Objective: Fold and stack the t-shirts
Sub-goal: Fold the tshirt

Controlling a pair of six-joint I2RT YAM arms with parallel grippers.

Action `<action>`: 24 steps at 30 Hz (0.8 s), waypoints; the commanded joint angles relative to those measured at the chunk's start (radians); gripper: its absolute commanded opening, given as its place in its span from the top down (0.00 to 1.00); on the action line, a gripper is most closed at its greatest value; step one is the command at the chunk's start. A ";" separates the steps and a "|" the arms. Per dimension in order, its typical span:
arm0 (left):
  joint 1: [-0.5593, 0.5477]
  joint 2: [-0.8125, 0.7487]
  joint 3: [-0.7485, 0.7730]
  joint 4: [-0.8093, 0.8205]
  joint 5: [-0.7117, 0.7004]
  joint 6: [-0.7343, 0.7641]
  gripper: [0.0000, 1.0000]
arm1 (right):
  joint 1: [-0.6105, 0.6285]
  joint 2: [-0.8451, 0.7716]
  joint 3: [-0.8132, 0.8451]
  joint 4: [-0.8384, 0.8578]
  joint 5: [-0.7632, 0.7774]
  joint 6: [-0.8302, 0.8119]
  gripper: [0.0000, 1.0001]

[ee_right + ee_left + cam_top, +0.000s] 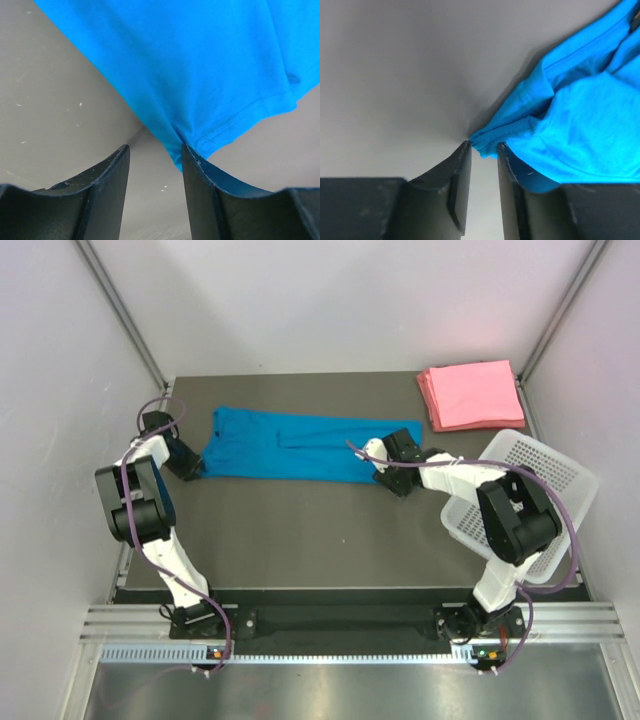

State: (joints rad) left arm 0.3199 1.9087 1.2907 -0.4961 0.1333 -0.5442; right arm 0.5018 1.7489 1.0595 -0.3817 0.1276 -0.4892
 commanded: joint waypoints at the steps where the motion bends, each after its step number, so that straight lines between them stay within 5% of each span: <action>1: 0.001 0.029 0.045 0.037 -0.009 0.013 0.71 | 0.020 -0.003 0.005 0.026 0.055 -0.032 0.54; 9: 0.001 0.050 0.084 0.013 -0.034 0.027 1.00 | 0.058 -0.022 0.030 -0.029 0.109 -0.028 0.55; 24: 0.002 0.073 0.111 0.004 -0.058 0.033 1.00 | 0.072 -0.016 -0.024 0.012 0.178 -0.061 0.55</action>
State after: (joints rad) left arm 0.3187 1.9690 1.3613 -0.5011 0.1143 -0.5251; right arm 0.5587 1.7550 1.0409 -0.3996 0.2916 -0.5285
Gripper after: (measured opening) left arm 0.024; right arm 0.456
